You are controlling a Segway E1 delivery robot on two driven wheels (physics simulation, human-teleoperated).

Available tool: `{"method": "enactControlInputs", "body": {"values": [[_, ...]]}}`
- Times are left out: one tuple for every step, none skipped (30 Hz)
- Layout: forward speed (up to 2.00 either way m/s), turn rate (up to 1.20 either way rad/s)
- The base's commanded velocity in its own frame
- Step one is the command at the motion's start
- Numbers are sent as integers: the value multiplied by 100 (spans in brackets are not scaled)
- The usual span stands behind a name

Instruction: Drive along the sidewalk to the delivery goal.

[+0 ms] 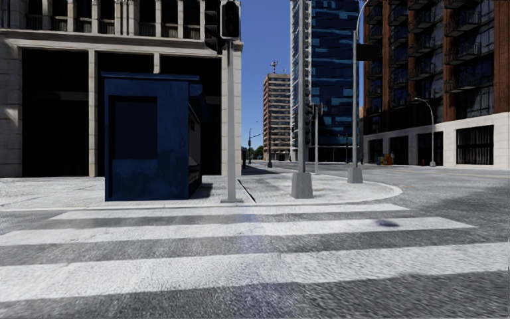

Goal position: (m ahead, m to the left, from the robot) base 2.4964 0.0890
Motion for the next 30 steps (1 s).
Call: {"method": "enactControlInputs", "body": {"values": [[105, 45], [105, 45], [105, 45], [105, 45], [105, 45], [105, 45], [105, 45], [105, 45], [105, 45], [105, 45], [105, 45], [105, 0], [105, 0], [105, 0], [105, 0], [105, 0], [105, 0], [105, 0], [105, 0], [105, 0], [105, 0], [105, 0], [105, 0], [102, 0], [96, 17], [96, 17], [93, 29], [93, 32], [93, 29], [93, 29]]}}
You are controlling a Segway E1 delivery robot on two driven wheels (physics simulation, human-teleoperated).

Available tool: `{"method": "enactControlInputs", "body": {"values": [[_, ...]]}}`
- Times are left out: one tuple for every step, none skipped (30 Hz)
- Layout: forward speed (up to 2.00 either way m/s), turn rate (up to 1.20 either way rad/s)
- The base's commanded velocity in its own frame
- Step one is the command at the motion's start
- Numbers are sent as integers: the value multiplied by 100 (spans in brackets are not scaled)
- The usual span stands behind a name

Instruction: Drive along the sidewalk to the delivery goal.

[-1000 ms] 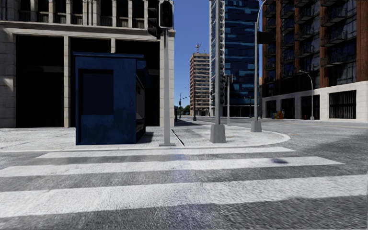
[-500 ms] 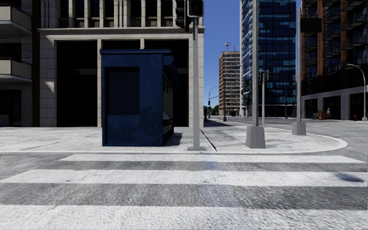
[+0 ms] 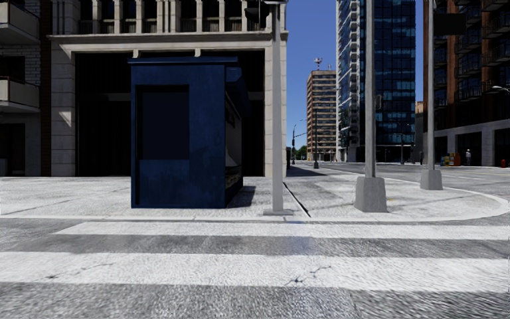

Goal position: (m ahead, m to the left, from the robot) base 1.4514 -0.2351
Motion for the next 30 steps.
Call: {"method": "enactControlInputs", "body": {"values": [[92, 14], [92, 7], [92, 5], [92, 5], [92, 4], [92, 4], [90, 0], [70, 0], [0, 0], [0, 0], [0, 0], [0, 0], [0, 0], [0, 0], [0, 0], [0, 0], [0, 0], [0, 0], [0, 0], [0, 0], [0, 0], [0, 0], [0, 0], [0, 0], [0, 0], [0, 0], [6, 0], [9, 0], [9, 0], [14, 0]]}}
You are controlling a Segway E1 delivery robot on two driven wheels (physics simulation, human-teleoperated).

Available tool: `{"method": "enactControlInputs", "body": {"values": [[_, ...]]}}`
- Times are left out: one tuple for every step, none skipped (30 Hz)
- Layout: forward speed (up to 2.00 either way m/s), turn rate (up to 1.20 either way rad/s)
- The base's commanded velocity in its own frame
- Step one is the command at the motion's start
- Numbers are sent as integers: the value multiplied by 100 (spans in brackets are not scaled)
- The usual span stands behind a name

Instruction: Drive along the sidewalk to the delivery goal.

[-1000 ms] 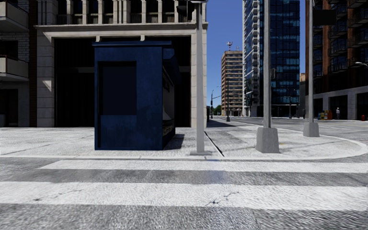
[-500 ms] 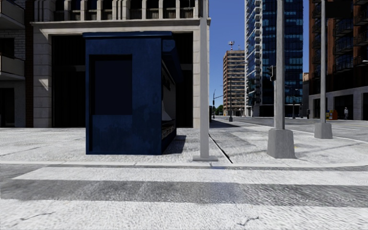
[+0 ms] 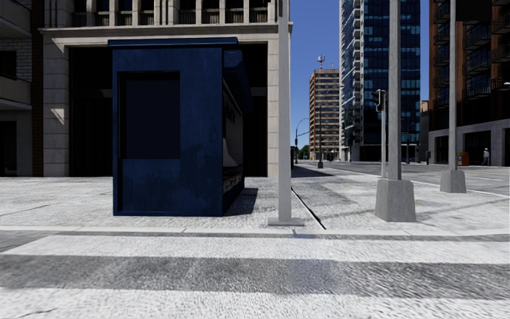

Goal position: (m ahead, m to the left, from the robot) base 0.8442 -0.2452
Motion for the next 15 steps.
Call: {"method": "enactControlInputs", "body": {"values": [[18, 0], [18, 0], [18, 0], [18, 0], [19, 0], [19, 0], [19, 0], [19, 0], [19, 0], [19, 0], [19, 0], [16, 0], [0, 0], [0, 0], [0, 0]]}}
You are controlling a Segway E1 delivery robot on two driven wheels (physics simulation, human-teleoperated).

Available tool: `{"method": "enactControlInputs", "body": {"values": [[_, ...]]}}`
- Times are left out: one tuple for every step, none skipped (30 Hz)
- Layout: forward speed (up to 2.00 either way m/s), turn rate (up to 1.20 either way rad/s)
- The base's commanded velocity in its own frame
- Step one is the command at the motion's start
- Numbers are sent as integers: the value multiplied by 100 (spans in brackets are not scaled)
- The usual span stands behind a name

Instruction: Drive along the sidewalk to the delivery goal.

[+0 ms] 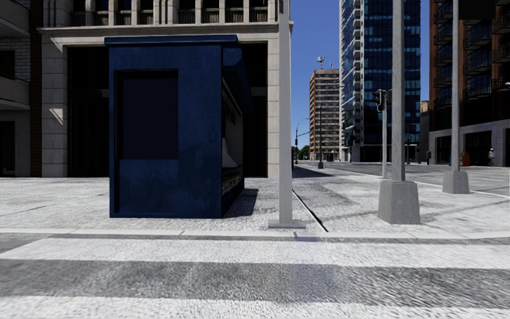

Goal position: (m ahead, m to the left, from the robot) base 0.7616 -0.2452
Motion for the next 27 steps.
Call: {"method": "enactControlInputs", "body": {"values": [[0, 0], [0, 0], [0, 0], [0, 0], [0, 0], [0, 0], [0, 0], [0, 0], [0, 0], [0, 0], [0, 0], [0, 0], [0, 0], [0, 0], [0, 0], [0, 0], [0, 0], [0, 0], [0, 0], [0, 0], [0, 0], [0, 0], [0, 0], [0, 0], [0, 0], [0, 0], [0, 0]]}}
